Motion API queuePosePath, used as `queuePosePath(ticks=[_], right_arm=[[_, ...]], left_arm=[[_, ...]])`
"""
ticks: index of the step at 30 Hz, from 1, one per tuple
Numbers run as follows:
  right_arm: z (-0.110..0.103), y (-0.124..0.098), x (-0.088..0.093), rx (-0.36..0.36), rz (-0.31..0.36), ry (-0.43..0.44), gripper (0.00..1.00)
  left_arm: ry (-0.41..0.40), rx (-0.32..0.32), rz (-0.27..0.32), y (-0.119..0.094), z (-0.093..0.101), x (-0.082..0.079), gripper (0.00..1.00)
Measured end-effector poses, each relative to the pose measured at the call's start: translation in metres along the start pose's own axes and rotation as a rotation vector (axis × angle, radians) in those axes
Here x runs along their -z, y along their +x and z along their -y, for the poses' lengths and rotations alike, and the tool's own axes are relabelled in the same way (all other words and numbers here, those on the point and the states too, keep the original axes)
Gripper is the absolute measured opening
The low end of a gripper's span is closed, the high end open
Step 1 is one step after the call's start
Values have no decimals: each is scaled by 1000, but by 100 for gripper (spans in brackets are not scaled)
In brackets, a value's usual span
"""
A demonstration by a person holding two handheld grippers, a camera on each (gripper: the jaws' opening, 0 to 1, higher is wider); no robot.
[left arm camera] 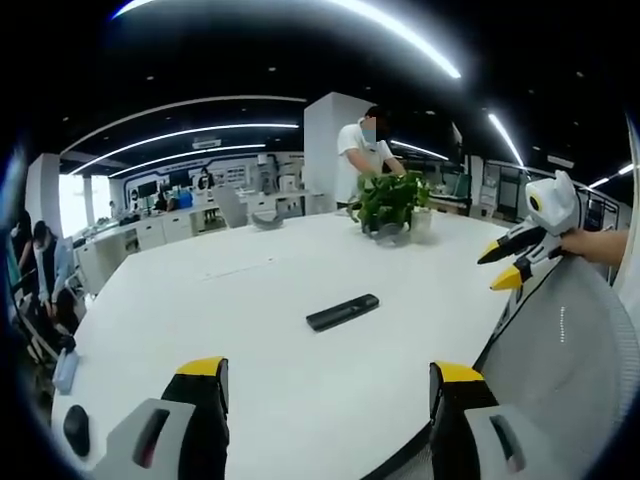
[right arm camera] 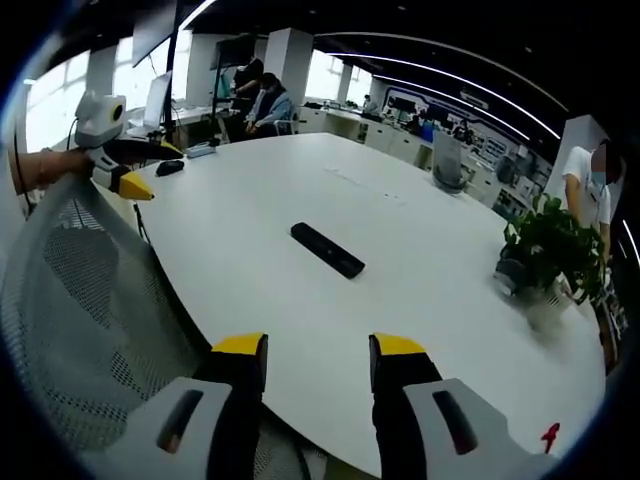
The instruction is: Press the specified remote control buttons in sequence, fully releasing each button before pressing the next.
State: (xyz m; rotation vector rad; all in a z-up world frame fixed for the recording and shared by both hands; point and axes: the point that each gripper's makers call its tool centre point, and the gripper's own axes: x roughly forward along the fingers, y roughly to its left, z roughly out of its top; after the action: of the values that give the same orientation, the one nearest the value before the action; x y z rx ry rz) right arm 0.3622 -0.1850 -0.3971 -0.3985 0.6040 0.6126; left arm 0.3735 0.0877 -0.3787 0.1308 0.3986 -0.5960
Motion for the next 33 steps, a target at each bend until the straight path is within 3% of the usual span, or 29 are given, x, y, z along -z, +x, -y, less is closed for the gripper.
queuePosePath(ticks=[25,33], right_arm=[[6,2,4,19,-35,-16,39],[11,4,9,43,-76,-43,35]], left_arm=[[-11,3,-32,2,-1,5,86],[4,7,-80,5,0,12,86]])
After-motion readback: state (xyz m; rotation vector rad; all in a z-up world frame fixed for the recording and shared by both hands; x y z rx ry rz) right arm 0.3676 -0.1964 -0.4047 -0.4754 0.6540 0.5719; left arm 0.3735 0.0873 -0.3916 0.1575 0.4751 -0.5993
